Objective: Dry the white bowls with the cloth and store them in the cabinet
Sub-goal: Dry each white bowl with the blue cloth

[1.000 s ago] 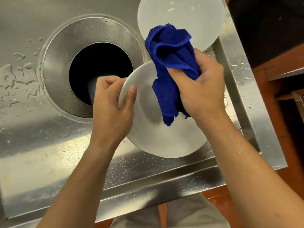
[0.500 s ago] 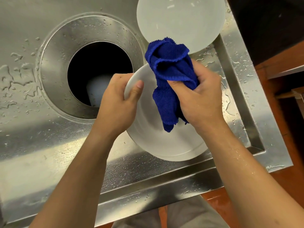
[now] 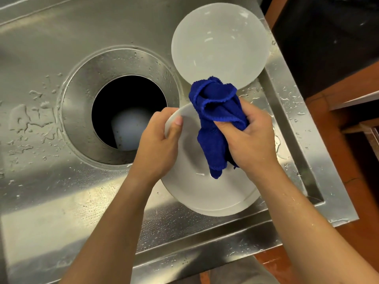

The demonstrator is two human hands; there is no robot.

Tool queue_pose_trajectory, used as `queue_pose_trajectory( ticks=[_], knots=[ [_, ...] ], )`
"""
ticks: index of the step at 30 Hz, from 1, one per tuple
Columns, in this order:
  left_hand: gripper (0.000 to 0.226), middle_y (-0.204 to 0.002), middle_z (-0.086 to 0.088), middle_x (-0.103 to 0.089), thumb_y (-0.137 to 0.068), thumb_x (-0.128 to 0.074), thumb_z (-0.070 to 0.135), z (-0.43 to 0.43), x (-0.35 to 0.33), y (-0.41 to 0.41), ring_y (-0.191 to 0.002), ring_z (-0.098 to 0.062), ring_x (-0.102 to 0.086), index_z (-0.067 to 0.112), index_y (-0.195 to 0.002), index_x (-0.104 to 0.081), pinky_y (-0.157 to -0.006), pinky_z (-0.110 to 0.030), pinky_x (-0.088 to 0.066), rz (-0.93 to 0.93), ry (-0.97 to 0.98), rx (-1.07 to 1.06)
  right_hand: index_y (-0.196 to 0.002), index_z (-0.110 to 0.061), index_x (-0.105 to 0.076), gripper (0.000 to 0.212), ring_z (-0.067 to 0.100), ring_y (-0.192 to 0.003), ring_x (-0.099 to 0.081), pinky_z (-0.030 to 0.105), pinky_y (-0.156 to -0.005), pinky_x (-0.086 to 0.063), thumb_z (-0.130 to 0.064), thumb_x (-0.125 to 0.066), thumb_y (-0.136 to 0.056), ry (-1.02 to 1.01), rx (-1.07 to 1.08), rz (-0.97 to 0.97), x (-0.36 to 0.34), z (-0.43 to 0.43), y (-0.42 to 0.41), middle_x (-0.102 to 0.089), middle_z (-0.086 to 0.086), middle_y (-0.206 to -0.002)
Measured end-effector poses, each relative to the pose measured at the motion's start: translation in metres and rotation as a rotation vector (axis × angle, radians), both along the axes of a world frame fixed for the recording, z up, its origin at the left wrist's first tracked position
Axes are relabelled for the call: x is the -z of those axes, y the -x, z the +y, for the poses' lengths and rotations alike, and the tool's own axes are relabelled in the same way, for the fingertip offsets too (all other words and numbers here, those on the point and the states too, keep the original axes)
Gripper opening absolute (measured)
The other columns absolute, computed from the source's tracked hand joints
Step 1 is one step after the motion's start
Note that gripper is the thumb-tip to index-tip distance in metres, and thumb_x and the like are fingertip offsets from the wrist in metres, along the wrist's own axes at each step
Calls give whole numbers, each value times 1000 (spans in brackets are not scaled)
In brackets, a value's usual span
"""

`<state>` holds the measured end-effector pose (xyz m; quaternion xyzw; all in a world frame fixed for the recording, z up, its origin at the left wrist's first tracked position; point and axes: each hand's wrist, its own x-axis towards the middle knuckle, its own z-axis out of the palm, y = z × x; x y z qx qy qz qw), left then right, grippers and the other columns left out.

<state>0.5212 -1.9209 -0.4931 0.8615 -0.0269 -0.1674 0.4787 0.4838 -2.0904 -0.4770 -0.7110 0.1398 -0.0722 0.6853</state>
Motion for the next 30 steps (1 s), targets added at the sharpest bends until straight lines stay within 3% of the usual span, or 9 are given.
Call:
queue_pose_trajectory(
  ticks=[4, 10, 13, 15, 19, 22, 25, 28, 30],
  knots=[
    [20, -90, 26, -70, -112, -47, 30, 1, 6, -1, -76, 11, -62, 35, -108, -66, -64, -6, -47, 47, 51, -15, -76, -36, -65, 24, -3, -57, -54, 11, -56, -46, -19, -74, -90, -35, 9, 20, 3, -2, 2, -60, -21, -61],
    [17, -101, 29, -69, -113, -42, 36, 5, 7, 2, -83, 6, -68, 43, -116, -58, -66, -12, -57, 99, 71, 55, -70, -45, -66, 38, -6, -58, -56, 9, -56, -46, -13, -73, -91, -72, 6, -4, -8, -8, -1, -61, -25, -61],
    [17, -104, 27, -69, -112, -39, 46, 5, 3, -2, -88, 3, -71, 50, -109, -56, -71, -23, -62, 180, 22, 80, -74, -40, -63, 28, -5, -59, -55, 11, -57, -46, -19, -71, -90, -77, 26, -64, -23, -13, -8, -60, -24, -62],
    [19, -100, 30, -70, -108, -42, 52, 3, -1, -11, -87, 6, -70, 47, -103, -59, -66, -16, -59, 167, 1, -7, -74, -37, -60, 21, -4, -58, -53, 11, -56, -44, -25, -70, -88, -64, 44, -111, -39, -19, -18, -58, -22, -62],
    [13, -101, 14, -72, -104, -56, 48, -9, -6, -46, -79, -5, -70, 38, -106, -62, -70, -23, -53, 106, -9, -288, -71, -38, -61, 27, -4, -57, -53, 10, -54, -44, -20, -72, -89, -45, 60, -191, -67, -35, -45, -59, -20, -62],
    [38, -115, 2, -71, -103, -60, 48, -30, -7, -85, -81, -11, -74, 25, -133, -58, -77, -34, -59, 165, 37, -339, -73, -36, -60, 35, -3, -54, -52, 11, -53, -44, -10, -71, -92, -1, 54, -214, -78, -52, -71, -57, -21, -60],
    [49, -119, -5, -74, -99, -68, 45, -49, 3, -112, -99, -25, -76, 18, -139, -56, -65, -27, -60, 216, 48, -331, -75, -38, -59, 35, -5, -55, -54, 9, -52, -43, -11, -73, -92, 39, 78, -203, -76, -63, -90, -58, -24, -61],
    [42, -107, 3, -74, -93, -77, 43, -61, 13, -124, -81, -12, -75, 23, -124, -57, -44, -14, -52, 194, 4, -349, -78, -38, -60, 32, -6, -58, -57, 8, -53, -44, -12, -74, -91, 54, 85, -196, -71, -72, -105, -61, -25, -64],
    [40, -107, 5, -73, -91, -79, 39, -66, 19, -130, -80, -10, -73, 25, -120, -57, -47, -16, -55, 210, -2, -350, -77, -38, -61, 32, -7, -58, -57, 8, -53, -44, -12, -74, -91, 51, 87, -190, -66, -77, -116, -61, -25, -63]
  ],
)
